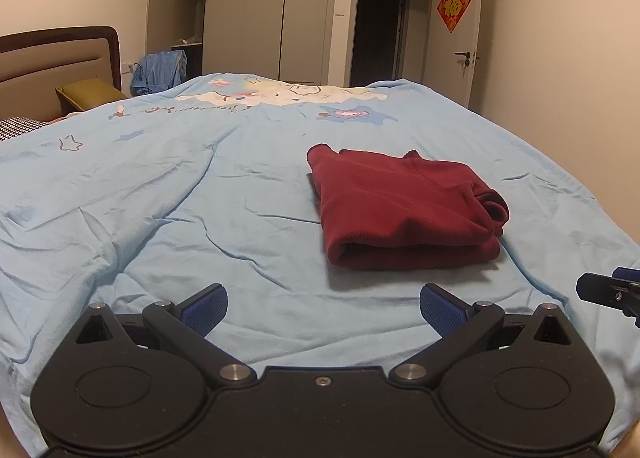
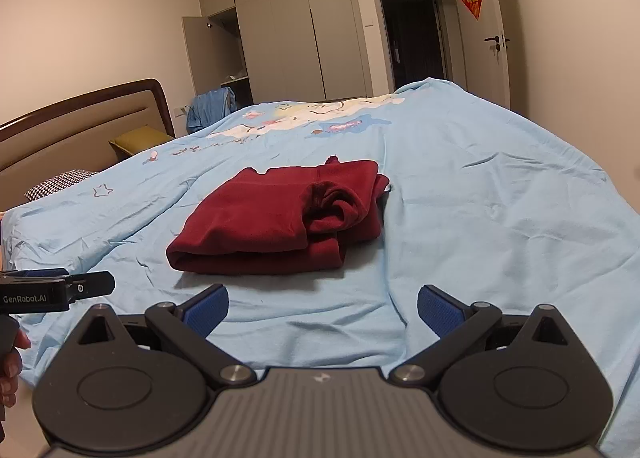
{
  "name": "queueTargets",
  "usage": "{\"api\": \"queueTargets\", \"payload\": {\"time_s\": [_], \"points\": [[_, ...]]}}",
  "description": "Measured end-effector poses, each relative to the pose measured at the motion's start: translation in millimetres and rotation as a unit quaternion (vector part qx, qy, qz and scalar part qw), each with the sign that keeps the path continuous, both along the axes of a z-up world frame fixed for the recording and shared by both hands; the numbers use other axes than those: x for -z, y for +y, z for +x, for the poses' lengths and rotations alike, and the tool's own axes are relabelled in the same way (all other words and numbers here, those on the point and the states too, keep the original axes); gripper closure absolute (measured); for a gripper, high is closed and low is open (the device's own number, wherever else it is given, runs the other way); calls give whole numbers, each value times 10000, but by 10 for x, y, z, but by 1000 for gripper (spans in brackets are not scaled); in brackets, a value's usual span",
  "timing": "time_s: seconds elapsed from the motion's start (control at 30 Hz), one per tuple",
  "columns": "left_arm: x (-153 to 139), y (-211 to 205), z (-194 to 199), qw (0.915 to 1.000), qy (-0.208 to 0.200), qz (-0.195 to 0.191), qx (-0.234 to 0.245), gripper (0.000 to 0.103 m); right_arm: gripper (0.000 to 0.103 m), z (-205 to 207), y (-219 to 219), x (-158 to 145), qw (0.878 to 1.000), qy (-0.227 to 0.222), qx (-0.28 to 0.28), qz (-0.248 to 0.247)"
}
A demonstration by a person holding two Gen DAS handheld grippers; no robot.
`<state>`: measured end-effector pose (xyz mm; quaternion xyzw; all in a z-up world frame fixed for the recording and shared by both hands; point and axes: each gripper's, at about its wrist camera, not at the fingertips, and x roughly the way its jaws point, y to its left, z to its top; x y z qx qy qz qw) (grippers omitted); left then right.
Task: Fold small clothes
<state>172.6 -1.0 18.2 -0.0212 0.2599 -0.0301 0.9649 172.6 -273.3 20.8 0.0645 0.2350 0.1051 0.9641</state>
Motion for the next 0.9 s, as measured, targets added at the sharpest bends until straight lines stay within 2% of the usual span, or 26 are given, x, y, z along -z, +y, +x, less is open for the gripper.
{"api": "queueTargets", "payload": {"time_s": [0.33, 0.63, 0.9], "points": [[36, 4, 72, 9999, 128, -18, -4, 1, 0, 66, 6, 48, 9999, 110, -49, 33], [58, -80, 122, 9992, 213, 318, -106, 1, 0, 132, 17, 61, 9998, 160, -69, 47], [77, -72, 154, 9995, 280, 146, -72, 1, 0, 179, 28, 98, 9997, 237, -75, 60]]}}
